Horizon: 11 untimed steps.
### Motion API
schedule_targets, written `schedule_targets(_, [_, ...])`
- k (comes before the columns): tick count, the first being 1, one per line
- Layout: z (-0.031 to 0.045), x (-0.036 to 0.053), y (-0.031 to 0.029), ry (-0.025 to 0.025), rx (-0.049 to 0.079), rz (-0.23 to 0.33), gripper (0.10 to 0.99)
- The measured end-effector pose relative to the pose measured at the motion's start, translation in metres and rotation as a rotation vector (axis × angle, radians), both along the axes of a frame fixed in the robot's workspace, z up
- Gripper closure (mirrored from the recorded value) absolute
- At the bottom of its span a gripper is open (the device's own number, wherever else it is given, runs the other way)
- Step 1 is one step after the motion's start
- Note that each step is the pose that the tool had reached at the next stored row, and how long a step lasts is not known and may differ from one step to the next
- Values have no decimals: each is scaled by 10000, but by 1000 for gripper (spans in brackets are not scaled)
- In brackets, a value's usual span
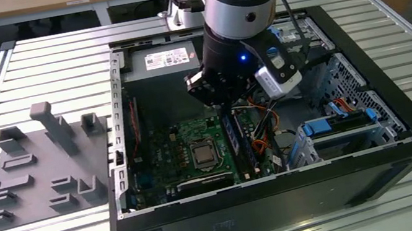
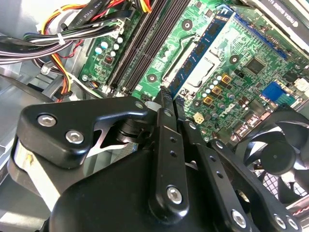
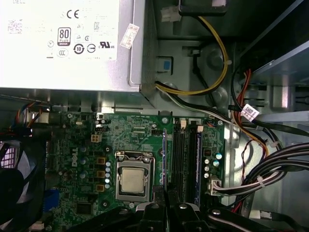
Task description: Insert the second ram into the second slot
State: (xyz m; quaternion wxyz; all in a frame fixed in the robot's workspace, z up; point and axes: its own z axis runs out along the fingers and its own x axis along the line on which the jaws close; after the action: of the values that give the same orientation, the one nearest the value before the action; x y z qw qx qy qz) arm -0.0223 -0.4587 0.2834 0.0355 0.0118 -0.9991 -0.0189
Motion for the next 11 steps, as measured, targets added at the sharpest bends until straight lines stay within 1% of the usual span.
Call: schedule_targets(11, [-22, 0, -1, 0, 3, 1, 949])
